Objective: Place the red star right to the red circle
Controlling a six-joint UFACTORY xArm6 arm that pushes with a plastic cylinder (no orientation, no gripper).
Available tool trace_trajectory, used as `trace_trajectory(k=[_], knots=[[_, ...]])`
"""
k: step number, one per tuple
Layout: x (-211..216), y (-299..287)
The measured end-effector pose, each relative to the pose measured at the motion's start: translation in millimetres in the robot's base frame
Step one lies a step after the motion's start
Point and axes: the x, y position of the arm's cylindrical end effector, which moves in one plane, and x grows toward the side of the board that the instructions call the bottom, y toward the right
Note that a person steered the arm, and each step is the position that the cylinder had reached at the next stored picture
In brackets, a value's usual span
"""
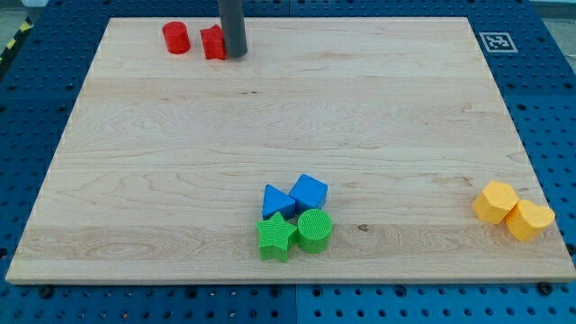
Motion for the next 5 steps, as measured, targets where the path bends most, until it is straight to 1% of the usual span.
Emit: trace_trajectory(k=[1, 2, 3, 5], knots=[[20, -6], [-9, -8], [-11, -8], [-19, -27]])
